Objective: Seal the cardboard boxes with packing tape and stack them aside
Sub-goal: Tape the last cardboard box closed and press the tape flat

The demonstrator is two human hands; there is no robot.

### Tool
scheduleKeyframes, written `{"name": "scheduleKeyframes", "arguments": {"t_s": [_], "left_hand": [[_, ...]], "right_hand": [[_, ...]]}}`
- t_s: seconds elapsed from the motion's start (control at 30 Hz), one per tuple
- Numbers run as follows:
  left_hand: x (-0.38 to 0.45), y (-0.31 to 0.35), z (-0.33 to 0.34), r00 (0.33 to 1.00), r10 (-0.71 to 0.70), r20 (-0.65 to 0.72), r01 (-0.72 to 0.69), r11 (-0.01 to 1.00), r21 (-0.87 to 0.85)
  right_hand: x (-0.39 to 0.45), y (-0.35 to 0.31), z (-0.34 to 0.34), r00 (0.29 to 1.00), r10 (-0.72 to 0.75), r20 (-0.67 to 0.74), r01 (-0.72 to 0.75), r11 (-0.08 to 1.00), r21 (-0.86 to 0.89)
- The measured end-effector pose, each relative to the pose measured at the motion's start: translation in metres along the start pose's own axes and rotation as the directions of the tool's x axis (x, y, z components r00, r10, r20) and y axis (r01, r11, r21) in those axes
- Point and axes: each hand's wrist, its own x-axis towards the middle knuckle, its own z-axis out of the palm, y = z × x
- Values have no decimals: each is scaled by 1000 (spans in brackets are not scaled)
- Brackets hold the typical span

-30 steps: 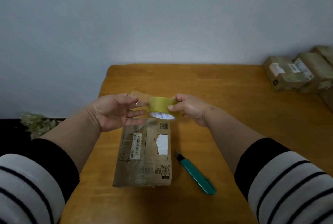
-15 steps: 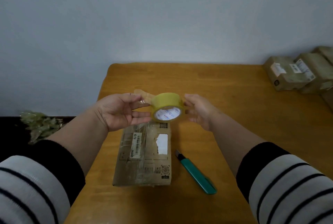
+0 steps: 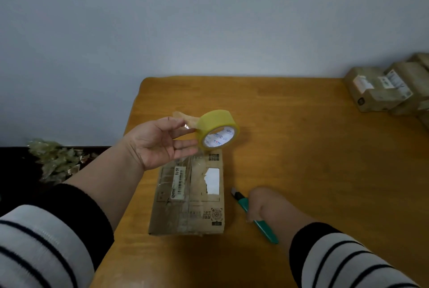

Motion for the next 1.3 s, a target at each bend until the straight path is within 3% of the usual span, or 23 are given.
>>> {"name": "scheduleKeyframes", "arguments": {"t_s": [0.07,0.17,0.23,0.33,0.37,0.43,0.47,0.53,0.6,0.7,1.3], "left_hand": [[-1,-3,-1,1000,9,9,-9,1000,4],[-3,-6,-3,1000,24,15,-24,1000,8],[-4,-8,-4,999,30,20,-30,1000,0],[-4,-10,-7,999,36,31,-36,999,-5],[-5,-12,-8,999,39,37,-39,999,-5],[-6,-14,-7,997,47,67,-47,999,-6],[-6,-14,-7,995,53,86,-53,999,0],[-8,-16,-8,993,61,101,-63,998,12],[-10,-17,-9,995,60,85,-61,998,5],[-15,-18,-11,996,52,72,-53,999,10],[-26,-16,-17,991,62,116,-68,997,48]], "right_hand": [[-5,0,-7,999,-11,-43,12,999,29],[-19,8,-33,984,-12,-178,76,931,358],[-32,14,-57,954,73,-289,146,732,665],[-61,15,-90,912,194,-362,316,230,920],[-75,14,-100,908,141,-395,381,117,917],[-99,8,-116,885,-66,-462,465,50,884],[-111,3,-121,869,-179,-461,481,87,872],[-128,-9,-127,854,-329,-402,495,278,823],[-140,-22,-128,860,-354,-368,507,508,697],[-146,-37,-126,871,-333,-362,490,646,585],[-147,-54,-137,900,-299,-316,429,735,525]]}}
